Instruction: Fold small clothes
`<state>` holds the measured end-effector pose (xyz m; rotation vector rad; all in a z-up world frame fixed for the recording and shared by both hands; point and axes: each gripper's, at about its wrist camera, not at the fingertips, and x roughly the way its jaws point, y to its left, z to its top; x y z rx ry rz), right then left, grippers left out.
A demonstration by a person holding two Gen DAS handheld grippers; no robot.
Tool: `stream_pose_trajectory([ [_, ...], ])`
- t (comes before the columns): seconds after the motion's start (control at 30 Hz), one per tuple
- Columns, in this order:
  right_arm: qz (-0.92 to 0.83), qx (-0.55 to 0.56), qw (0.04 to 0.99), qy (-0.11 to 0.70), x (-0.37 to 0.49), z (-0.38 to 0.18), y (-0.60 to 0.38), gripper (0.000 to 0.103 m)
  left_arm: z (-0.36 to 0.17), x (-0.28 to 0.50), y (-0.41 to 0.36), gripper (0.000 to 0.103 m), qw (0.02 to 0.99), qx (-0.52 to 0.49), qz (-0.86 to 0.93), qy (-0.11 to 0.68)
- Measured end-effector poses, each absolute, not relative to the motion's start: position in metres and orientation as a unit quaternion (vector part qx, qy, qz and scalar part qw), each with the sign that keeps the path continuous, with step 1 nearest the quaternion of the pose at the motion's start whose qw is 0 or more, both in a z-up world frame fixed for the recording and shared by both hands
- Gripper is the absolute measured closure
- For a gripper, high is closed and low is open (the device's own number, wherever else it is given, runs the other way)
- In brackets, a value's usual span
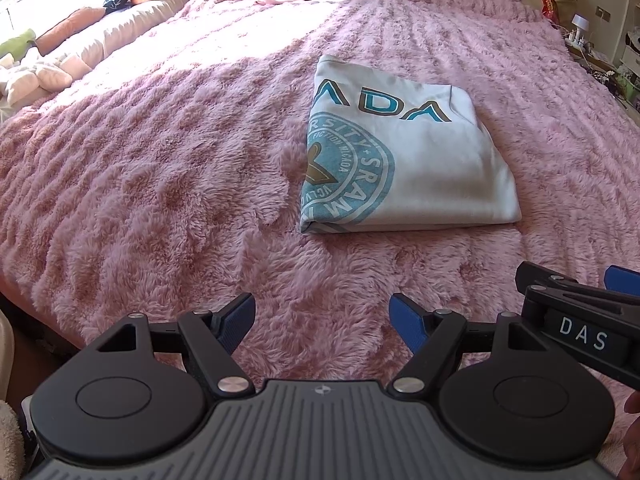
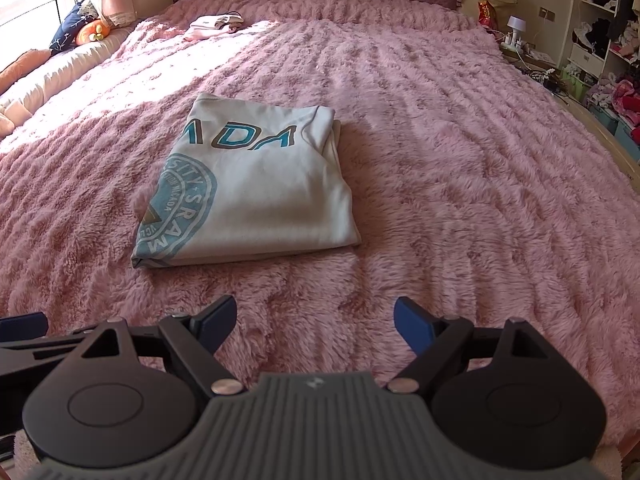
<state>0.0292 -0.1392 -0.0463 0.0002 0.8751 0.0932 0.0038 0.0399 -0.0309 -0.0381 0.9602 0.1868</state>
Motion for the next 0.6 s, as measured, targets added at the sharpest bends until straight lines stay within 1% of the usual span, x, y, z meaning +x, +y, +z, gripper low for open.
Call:
stream_pose_trajectory([
  [0.33, 0.044, 0.001, 0.904, 0.426, 0.0310, -0.0469, -0.1406, 0.021, -0.0301, 0.0060, 0.0378, 0.015, 0.886, -0.007, 0.093, 0.455],
  [0.6, 0.041, 0.006, 0.903, 0.428, 0.0340, -0.0473, -0.1417, 0.021, -0.0295, 0.0065, 0.0350, 0.017, 0.892, -0.001, 0.088, 0.444],
])
